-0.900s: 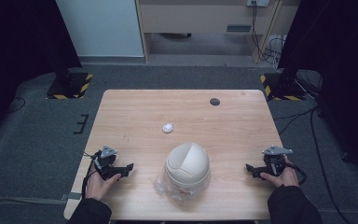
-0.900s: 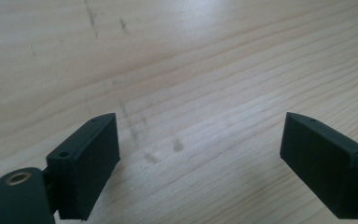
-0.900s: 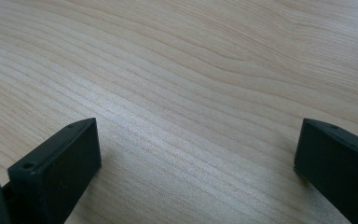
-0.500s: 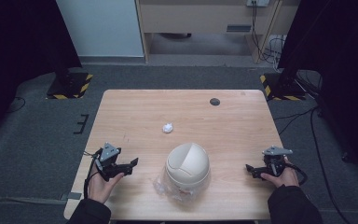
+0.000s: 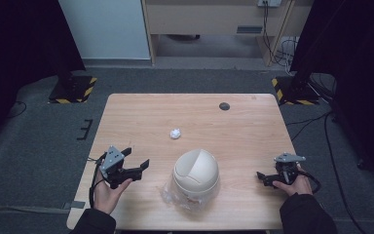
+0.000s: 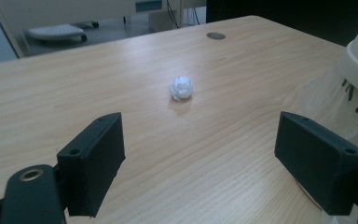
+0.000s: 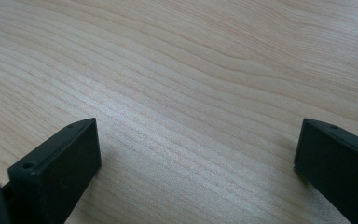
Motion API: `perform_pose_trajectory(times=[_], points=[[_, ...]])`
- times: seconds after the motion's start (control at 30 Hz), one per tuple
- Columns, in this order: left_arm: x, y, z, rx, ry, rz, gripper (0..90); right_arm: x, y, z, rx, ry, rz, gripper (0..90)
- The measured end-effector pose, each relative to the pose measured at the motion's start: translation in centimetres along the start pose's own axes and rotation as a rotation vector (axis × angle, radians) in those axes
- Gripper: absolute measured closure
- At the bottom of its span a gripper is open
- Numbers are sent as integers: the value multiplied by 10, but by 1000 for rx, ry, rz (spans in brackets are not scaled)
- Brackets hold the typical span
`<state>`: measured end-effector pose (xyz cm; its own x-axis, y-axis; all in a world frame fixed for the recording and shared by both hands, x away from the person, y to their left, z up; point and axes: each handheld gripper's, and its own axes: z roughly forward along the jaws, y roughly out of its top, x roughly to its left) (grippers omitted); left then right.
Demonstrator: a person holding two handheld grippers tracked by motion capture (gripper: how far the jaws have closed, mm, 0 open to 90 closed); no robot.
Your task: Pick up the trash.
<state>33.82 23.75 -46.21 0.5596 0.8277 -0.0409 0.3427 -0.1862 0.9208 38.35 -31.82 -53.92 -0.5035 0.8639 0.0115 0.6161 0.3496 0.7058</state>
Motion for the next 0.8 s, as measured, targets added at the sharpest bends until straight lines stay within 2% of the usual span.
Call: perform_pose_trajectory(times=[0.1,0.2,0.23,0.3,0.37,0.63,0.8], points=[[-3,6,0,-40,-22,-3,154,0,0,0,0,0,1,7],[-4,9,0,-53,-26,-1,154,0,0,0,0,0,0,7],[-4,12,0,-62,-42,-16,154,0,0,0,0,0,0,7],[-5,14,0,-70,-48,-21,154,0,0,0,0,0,0,7],[-6,20,0,-80,-55,-5,157,0,0,0,0,-1,0,7],[-7,38,1,-149,-64,4,166,0,0,0,1,0,0,7],[-9,49,5,-170,-83,8,172,0,0,0,1,0,0,7]])
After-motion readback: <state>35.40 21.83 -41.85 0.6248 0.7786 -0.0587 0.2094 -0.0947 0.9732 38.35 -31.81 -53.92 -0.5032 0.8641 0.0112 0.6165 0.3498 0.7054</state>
